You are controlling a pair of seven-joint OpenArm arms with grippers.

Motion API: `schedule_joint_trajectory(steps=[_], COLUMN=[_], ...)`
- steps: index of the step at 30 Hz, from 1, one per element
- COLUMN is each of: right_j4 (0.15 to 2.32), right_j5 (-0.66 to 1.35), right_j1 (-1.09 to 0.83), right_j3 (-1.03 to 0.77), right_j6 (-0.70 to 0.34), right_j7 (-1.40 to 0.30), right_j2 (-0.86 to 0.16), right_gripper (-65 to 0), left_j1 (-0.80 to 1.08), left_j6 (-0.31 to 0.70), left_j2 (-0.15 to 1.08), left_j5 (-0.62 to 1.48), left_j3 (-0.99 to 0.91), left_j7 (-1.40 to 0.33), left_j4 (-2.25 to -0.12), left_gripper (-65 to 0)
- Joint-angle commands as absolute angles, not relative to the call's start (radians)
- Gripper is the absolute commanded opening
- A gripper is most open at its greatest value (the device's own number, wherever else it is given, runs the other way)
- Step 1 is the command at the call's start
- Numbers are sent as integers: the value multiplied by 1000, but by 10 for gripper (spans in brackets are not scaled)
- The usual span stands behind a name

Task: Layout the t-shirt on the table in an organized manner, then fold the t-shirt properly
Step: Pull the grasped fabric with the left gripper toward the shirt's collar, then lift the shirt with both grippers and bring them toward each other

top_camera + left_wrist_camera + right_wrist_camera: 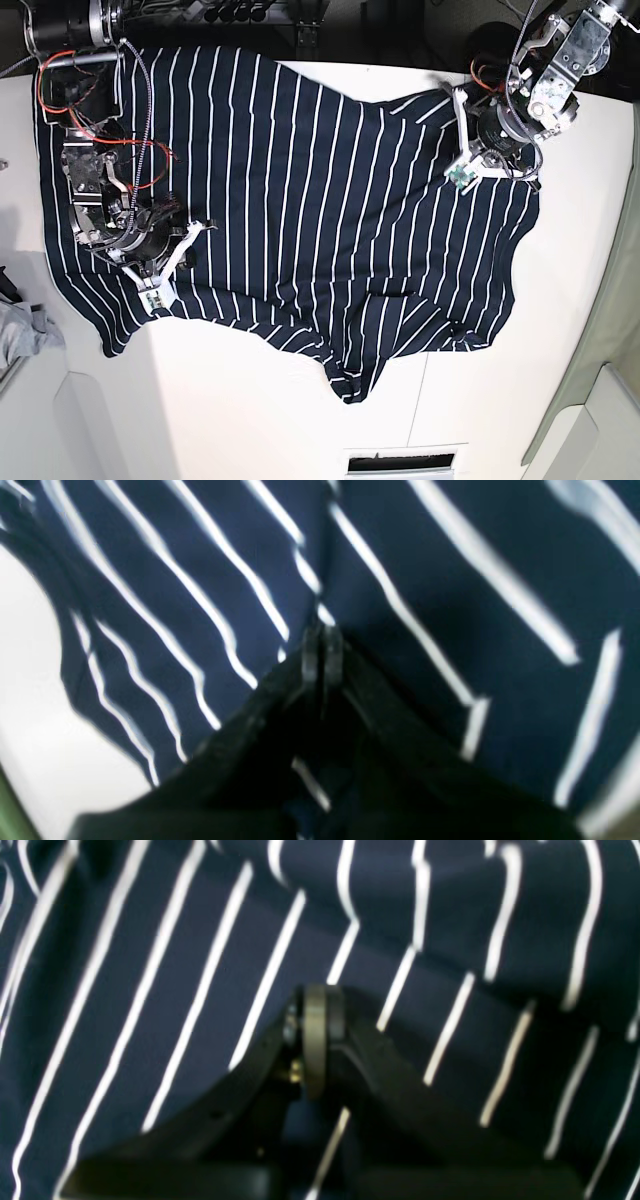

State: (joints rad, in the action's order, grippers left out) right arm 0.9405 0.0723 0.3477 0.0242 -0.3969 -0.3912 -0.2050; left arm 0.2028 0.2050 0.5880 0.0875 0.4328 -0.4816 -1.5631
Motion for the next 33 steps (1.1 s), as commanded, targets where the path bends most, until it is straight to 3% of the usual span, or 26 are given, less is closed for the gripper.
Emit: schedule_joint_trajectory(steps=[1, 5, 8, 12, 17, 25, 33], right_j4=[928, 928, 948, 1028, 1228, 1472, 1502], right_j5=[54, 130, 192, 277, 326, 307, 303], right_j1=[366, 353, 319, 239, 66, -63, 69], right_j3=[23, 23, 23, 22, 22, 21, 20], right_j6=[-389, -391, -391, -414, -419, -400, -369], right_j7=[-414, -420, -445, -501, -525, -523, -523], right_j2=[-234, -297, -332, -329, -286, -162, -143], right_gripper=[-650, -650, -650, -650, -650, -650, -650], left_j1=[167, 23, -96, -256, -409, -515, -505], left_j6=[195, 199, 280, 370, 411, 432, 499], left_j2=[597, 583, 556, 498, 398, 300, 395], left_j5=[73, 70, 70, 70, 69, 91, 397], left_j3=[427, 427, 427, 427, 427, 447, 447], left_j7=[-505, -469, -454, -384, -377, -429, -619], left_j4=[-1518, -1323, -1184, -1014, -907, -899, -1178], left_gripper=[-650, -650, -650, -650, -650, -650, -650])
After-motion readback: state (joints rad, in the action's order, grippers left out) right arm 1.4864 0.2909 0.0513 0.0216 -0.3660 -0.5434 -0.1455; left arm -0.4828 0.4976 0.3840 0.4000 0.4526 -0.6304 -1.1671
